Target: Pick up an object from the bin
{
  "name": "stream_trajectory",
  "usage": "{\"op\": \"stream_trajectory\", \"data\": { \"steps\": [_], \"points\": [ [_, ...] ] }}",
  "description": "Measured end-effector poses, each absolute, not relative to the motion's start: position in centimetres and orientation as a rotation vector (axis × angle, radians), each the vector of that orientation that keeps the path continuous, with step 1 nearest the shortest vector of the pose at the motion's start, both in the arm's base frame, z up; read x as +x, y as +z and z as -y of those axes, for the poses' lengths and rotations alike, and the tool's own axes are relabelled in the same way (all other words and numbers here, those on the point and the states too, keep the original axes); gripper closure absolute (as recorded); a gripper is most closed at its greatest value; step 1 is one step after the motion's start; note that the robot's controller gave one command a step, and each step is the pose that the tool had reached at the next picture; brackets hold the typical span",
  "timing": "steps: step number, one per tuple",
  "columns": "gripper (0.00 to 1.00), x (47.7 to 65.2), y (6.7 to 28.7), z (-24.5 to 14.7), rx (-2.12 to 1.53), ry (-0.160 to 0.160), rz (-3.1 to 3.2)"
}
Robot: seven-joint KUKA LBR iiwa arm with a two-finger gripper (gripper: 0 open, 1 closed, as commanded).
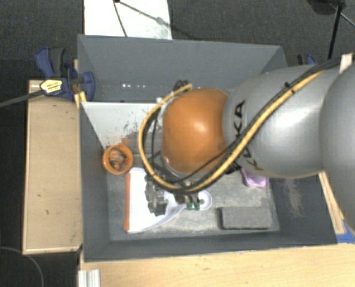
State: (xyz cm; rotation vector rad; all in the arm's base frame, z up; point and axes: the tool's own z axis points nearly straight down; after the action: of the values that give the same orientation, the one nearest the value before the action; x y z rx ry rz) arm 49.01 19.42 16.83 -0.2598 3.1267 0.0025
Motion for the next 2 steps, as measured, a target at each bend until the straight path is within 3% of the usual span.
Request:
{"op": "stream_trajectory", "data": {
  "steps": [1,2],
  "points": [
    [1.0,49.0,16.8,-19.4,-0.256,0.003,-3.128],
    [1.0,48.0,12.8,-20.1,-0.226,0.003,-3.13]
  ]
}}
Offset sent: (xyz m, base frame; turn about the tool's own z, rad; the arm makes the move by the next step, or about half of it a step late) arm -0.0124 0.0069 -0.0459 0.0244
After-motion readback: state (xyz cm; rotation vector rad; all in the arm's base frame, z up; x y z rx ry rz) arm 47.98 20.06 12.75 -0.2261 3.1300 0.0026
